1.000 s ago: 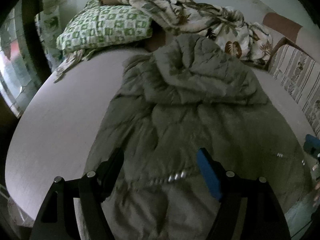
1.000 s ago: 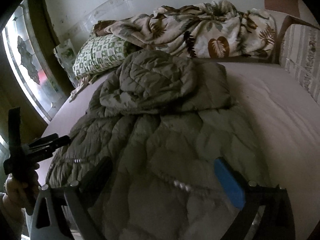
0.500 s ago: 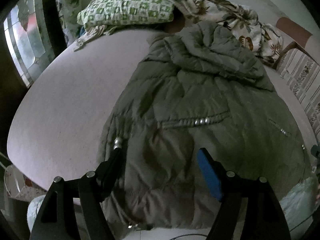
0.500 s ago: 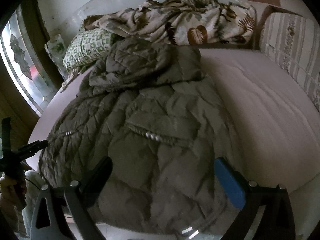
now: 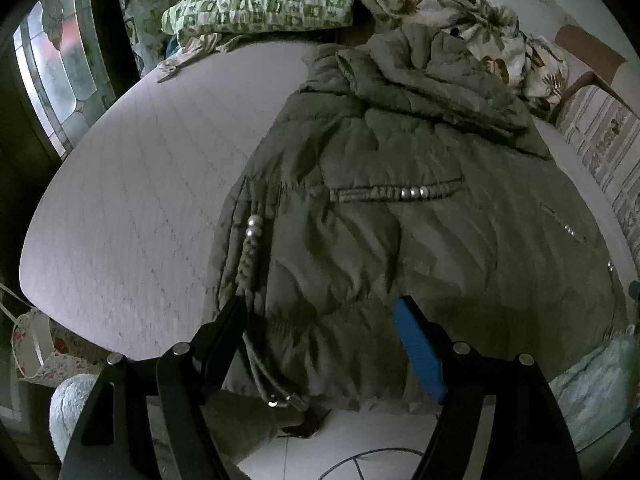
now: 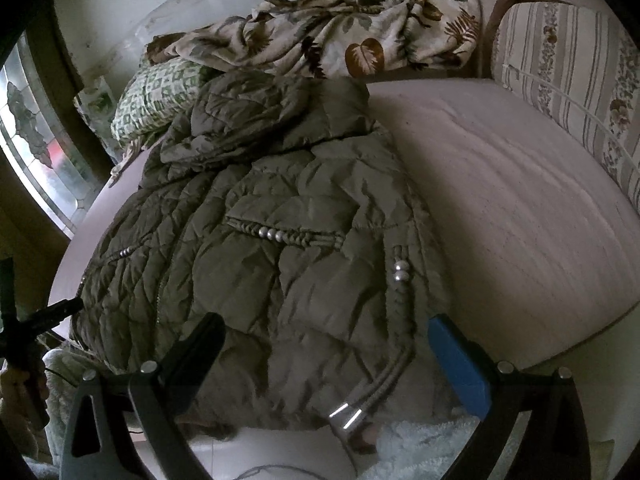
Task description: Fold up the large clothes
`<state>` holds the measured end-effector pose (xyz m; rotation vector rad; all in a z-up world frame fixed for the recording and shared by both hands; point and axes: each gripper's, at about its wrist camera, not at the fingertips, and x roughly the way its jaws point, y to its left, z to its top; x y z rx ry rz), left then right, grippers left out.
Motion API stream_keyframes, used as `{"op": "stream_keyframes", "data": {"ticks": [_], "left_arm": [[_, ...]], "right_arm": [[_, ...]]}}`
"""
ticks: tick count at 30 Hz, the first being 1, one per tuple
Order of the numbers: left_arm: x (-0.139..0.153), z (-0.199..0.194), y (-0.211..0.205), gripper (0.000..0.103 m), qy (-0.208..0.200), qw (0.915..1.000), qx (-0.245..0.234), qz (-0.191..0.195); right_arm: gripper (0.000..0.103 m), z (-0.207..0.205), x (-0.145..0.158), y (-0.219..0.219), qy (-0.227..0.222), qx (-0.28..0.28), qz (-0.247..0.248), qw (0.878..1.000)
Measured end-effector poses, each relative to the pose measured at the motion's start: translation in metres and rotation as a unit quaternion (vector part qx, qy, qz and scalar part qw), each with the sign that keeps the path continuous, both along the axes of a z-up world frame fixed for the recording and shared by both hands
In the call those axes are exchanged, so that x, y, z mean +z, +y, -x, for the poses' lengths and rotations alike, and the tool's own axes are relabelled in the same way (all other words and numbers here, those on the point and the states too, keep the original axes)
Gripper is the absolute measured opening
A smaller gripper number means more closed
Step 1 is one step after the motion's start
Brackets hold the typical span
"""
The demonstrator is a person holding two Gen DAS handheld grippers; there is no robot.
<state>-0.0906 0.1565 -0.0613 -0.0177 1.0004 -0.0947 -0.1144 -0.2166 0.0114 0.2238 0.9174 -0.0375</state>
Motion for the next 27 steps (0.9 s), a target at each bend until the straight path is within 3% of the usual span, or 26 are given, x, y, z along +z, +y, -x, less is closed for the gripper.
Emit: {"op": "stream_keyframes", "data": {"ticks": [14,27], "left_arm": [[-0.015,0.015,0.049,0.077,0.016,0.9988,0.034,0.030],[-0.036,-0.013,0.058,0.077,0.057,0.9943,0.027,0.086]], "right_arm": [[0.103,0.006,-0.012,-0.019,0.027,-0.015,0.006,1.000],[0.103,-0.001,-0.021,-0.048,0.062,-0.040,0.027,0.997]]}}
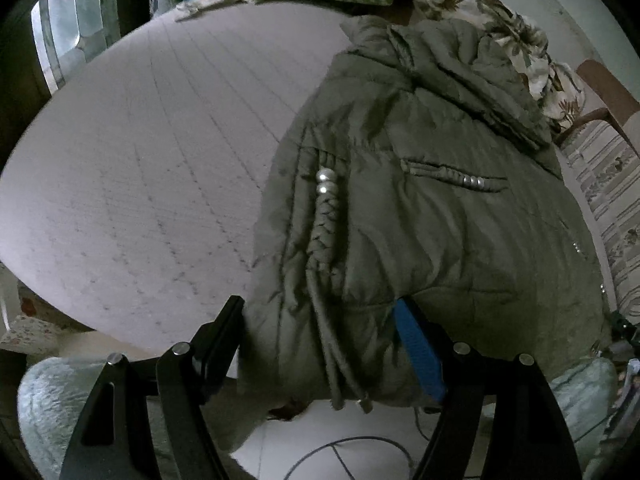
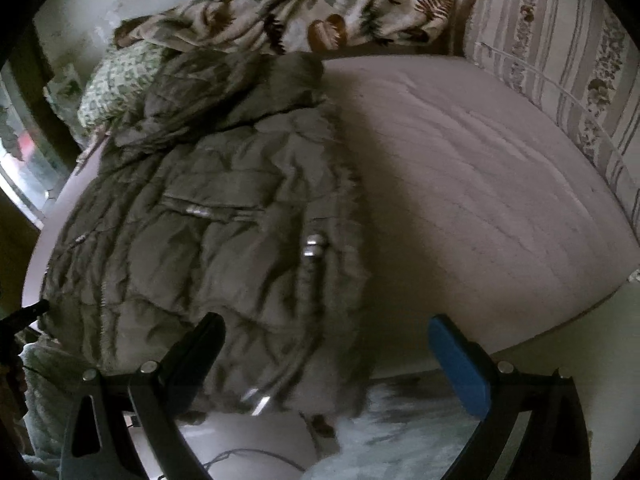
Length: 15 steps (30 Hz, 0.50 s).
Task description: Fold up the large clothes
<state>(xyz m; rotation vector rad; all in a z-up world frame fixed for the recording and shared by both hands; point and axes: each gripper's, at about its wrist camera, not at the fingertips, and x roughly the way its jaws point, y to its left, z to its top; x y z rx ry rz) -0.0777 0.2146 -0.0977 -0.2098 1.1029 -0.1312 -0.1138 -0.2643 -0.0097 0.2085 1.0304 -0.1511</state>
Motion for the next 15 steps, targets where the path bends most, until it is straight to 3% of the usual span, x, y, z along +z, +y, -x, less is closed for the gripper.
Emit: {"op": "stream_keyframes", "data": {"ticks": [7,15], "left_arm": [[-0.006,-0.002,-0.004,0.077,-0.002,0.9998,-0.022,-0.002],[-0.009,-0.010,-0.017,0.074,-0.001,0.9990,-0.040,-0.021]], "right_arm": [[0.103,-0.008,-0.018,-0.026,0.022,-0.020,-0.069,0.997],[0.103,-0.020,-0.033,-0.022,0.030,-0.018,-0.114,0.993]]}}
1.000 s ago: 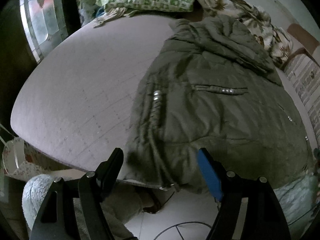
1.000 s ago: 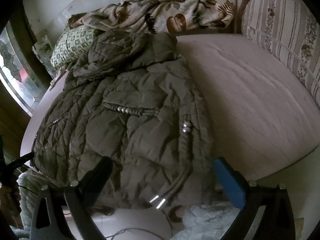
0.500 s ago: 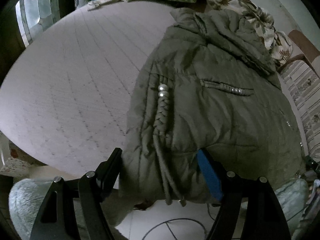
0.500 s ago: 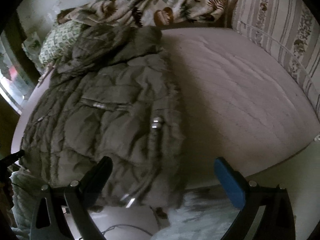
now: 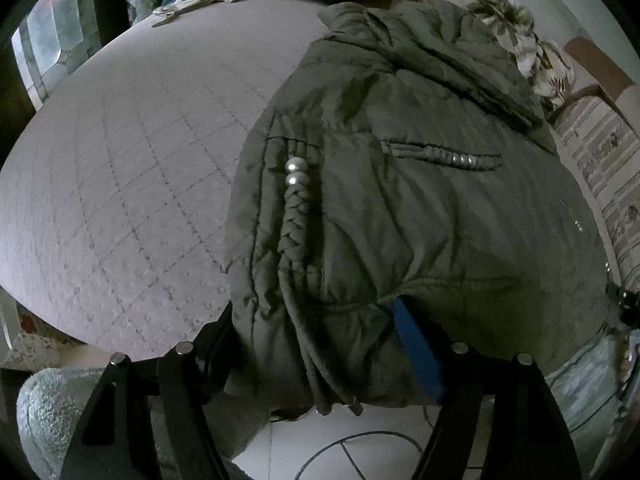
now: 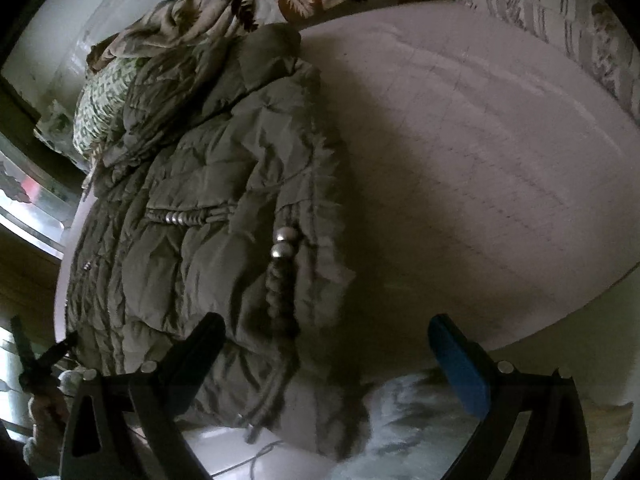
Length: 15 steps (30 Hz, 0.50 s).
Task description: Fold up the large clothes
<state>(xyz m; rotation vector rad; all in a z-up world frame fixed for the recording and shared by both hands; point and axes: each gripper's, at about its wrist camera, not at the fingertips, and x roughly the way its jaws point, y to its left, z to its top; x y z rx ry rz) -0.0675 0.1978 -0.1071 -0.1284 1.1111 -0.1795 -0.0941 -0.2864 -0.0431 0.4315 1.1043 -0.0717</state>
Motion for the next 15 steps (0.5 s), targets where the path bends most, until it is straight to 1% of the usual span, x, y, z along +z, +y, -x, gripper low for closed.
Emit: {"op": "stream_keyframes", "data": {"ticks": [4,5,6,7,8,9,12,14,15], "left_arm": [[-0.002,-0.005,-0.005,0.071,-0.001,1.0000,-0.007,-0.003],[-0.002,-0.006,-0.005,0.070,-0.001,1.0000,-0.007,-0.004],[-0.002,-0.007,-0.005,0.069,-0.001,1.0000,-0.008,-0.004],[-0.002,-0.007,-0.005,0.068,-0.001,1.0000,-0.009,-0.005],[-0.001,-0.007,-0.005,0.066,-0.001,0.9999,-0.010,-0.005],[-0.001,-0.008,-0.007,0.065,-0.001,0.9999,-0.011,-0.006],[-0.001,-0.011,-0.009,0.053,0.000,0.9998,-0.018,0.004],[-0.001,-0.014,-0.009,0.037,0.001,0.9996,-0.023,0.015],[0.000,-0.013,-0.008,0.034,0.002,0.9994,-0.023,0.024]], "right_arm": [[0.101,-0.008,-0.009,0.011,0.007,0.008,-0.017,1.000],[0.094,-0.009,-0.011,0.014,0.010,0.013,-0.023,1.000],[0.085,-0.010,-0.013,0.017,0.014,0.018,-0.033,0.999],[0.064,-0.011,-0.015,0.020,0.013,0.022,-0.048,0.998],[0.062,-0.011,-0.014,0.022,0.012,0.020,-0.055,0.998],[0.061,-0.011,-0.013,0.024,0.013,0.021,-0.048,0.999],[0.054,-0.011,-0.008,0.031,0.012,0.033,-0.028,0.999],[0.050,-0.011,-0.004,0.033,0.011,0.038,-0.019,0.999],[0.049,-0.011,-0.003,0.033,0.010,0.038,-0.017,0.999]]}}
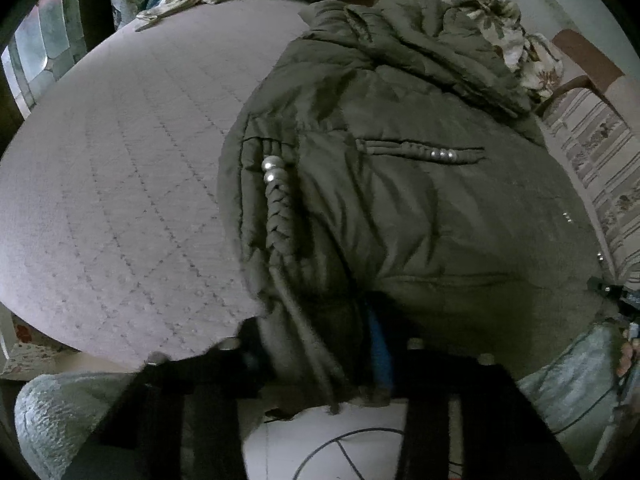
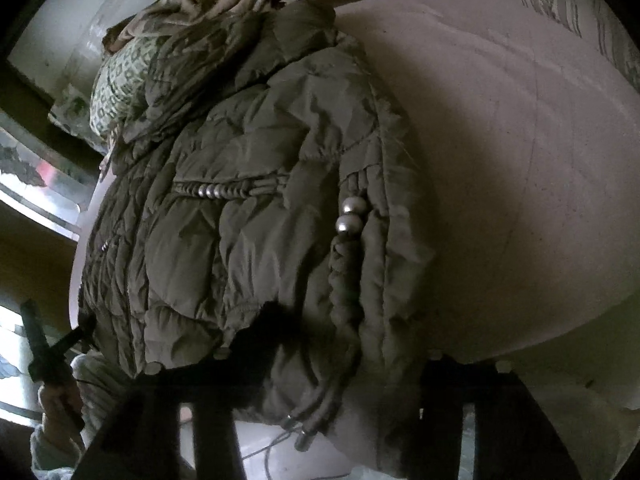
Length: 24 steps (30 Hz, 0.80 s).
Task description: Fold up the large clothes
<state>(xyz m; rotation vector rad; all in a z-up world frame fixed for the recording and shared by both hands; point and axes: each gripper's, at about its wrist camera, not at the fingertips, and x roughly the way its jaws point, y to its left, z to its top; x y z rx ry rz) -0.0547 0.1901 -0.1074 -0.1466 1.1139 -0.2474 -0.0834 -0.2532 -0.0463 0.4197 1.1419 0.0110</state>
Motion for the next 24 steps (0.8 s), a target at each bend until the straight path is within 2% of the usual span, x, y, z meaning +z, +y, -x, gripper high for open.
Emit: {"op": "stream_keyframes", "data": {"ticks": [2,7,11,13,24], "left_arm": [[0.001,0.000,0.001,0.025,0.001,1.0000,-0.001,0.009],[0.013,0.007,0.001,0.019,-0.012,0.9998,-0.014,-0.001],[0.024,0.007,0.002,0.018,-0.023,0.9997,-0.012,-0.001],[0.029,0.007,0.001,0.018,-0.030,0.9995,-0.012,-0.002],[0.062,0.006,-0.004,0.017,-0.059,0.9981,-0.019,0.000]], "right_arm": [[0.046,0.000,0.001,0.002,-0.003,-0.001,0.005,1.000],[0.039,0.004,0.005,-0.001,-0.014,-0.008,0.003,1.000],[0.027,0.009,0.012,-0.005,-0.025,-0.011,0.001,1.000],[0.025,0.011,0.016,-0.004,-0.030,-0.008,-0.001,1.000],[0.022,0.010,0.044,0.001,-0.063,0.003,-0.014,0.998]]}}
